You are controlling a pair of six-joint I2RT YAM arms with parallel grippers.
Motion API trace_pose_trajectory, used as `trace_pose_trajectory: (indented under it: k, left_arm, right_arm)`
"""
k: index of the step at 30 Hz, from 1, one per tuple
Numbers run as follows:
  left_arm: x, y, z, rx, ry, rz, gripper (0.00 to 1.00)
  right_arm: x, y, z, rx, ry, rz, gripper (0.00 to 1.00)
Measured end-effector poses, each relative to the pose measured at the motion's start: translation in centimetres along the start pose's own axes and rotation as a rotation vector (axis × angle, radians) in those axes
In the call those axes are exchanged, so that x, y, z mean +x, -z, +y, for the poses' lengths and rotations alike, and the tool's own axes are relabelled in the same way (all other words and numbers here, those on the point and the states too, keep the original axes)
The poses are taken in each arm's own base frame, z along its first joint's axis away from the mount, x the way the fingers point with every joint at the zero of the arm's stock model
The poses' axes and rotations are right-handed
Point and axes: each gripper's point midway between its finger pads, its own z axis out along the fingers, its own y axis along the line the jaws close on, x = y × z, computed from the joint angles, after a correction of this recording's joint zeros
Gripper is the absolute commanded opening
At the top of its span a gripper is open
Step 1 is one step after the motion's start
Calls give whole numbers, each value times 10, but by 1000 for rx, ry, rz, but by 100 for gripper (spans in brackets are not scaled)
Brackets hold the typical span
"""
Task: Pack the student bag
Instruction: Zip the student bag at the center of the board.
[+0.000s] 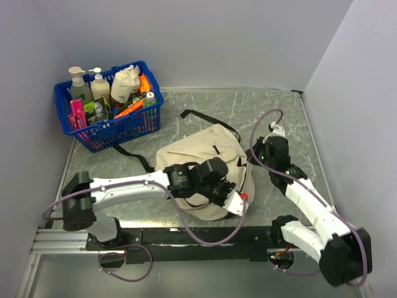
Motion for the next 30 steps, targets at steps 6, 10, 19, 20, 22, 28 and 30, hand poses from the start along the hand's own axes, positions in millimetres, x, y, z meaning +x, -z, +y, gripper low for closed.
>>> trace_pose_trajectory:
  k: [6,10,19,20,22,28,30]
  left_arm:
    - [26,31,-32,109,-89,0,1]
    - [64,49,-50,180,-63,41,44]
    - [88,75,-79,112,362,65,96]
    - [78,73,-69,68,394,37,96]
    - [56,67,-36,-52,454,-12,96]
    - [9,22,18,-199,508,-114,96]
    - [11,1,19,-209,519,-92,96]
  right_arm:
    - [16,37,1,-73,-49,-30,0]
    - [26,60,5,-134,-67,-31,0]
    - [69,68,15,-255,-69,105,0]
    - [70,68,16,-260,-69,109,0]
    - [70,69,18,-274,-65,111,0]
    - [66,69,22,-292,-60,98,0]
    - [65,69,23,-295,-56,94,0]
